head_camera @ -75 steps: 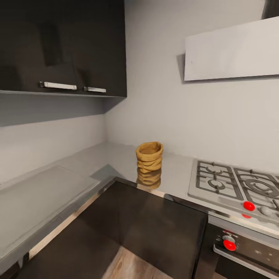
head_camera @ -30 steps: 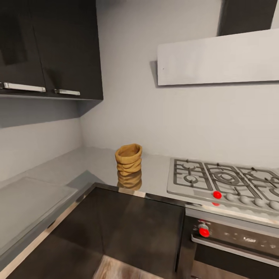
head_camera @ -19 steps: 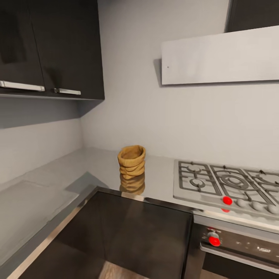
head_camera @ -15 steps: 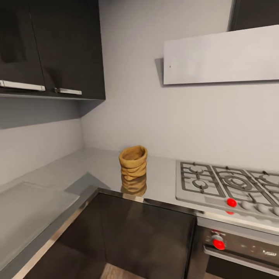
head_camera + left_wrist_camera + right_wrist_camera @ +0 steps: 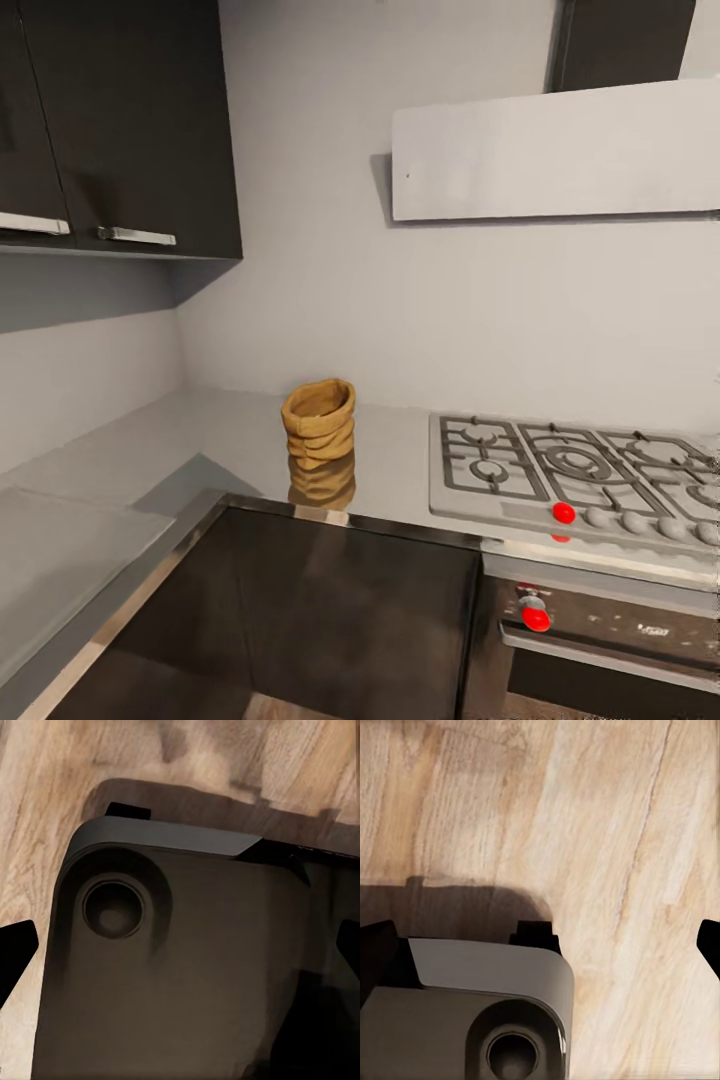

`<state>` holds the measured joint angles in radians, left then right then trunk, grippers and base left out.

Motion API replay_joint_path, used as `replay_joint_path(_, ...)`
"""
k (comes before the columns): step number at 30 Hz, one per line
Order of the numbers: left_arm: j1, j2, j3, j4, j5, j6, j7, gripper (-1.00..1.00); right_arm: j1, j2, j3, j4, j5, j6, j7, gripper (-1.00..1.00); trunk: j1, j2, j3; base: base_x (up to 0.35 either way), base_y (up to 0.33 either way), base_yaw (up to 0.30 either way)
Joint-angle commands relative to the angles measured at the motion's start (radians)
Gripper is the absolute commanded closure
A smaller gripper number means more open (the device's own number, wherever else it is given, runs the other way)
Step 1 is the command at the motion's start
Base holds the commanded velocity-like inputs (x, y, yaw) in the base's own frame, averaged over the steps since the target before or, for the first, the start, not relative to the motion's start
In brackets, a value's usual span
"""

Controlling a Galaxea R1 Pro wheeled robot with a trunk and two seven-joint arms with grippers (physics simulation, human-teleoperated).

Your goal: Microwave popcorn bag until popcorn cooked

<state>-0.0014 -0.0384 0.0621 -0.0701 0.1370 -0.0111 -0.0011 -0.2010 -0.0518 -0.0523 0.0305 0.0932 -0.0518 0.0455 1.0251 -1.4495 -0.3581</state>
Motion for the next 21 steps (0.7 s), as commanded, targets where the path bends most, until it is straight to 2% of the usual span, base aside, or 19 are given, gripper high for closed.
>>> replay_joint_path(1,0.000,-0.001,0.006,0.000,0.005,-0.001,0.000,-1.00,-0.001,0.000,-0.006,0.003,0.010,-0.006,0.002,-1.00,0.000,-0.001,-0.001,0.000,0.000,-0.093)
replay_joint_path(8,0.000,-0.002,0.009,0.000,0.013,-0.001,0.009,-1.00,-0.001,0.000,-0.006,0.003,0.010,-0.007,0.002,-1.00,0.000,-0.001,-0.001,0.000,0.000,-0.021)
replay_joint_path(10,0.000,-0.002,0.009,0.000,0.047,-0.001,0.011,-1.00,-0.001,0.000,-0.006,0.003,0.010,-0.008,0.002,-1.00,0.000,-0.001,-0.001,0.000,0.000,-0.001)
replay_joint_path(11,0.000,-0.002,0.008,0.000,0.098,-0.001,0.012,-1.00,-0.001,0.000,-0.006,0.003,0.010,-0.010,0.002,-1.00,0.000,-0.001,-0.001,0.000,0.000,0.000)
replay_joint_path(13,0.000,-0.001,0.006,0.001,0.141,-0.001,0.013,-1.00,-0.001,0.000,-0.006,0.002,0.010,-0.014,0.002,-1.00,0.000,-0.001,-0.001,0.000,0.000,0.000)
replay_joint_path(15,0.000,-0.001,0.006,0.002,0.149,-0.001,0.013,-1.00,-0.001,0.000,-0.006,0.002,0.010,-0.016,0.002,-1.00,0.000,-0.001,-0.001,0.000,0.000,0.000)
replay_joint_path(21,0.000,-0.001,0.006,0.003,0.153,0.000,0.013,-1.00,-0.001,0.000,-0.006,0.002,0.011,-0.015,0.002,-1.00,-0.023,0.041,0.018,0.000,0.000,0.000)
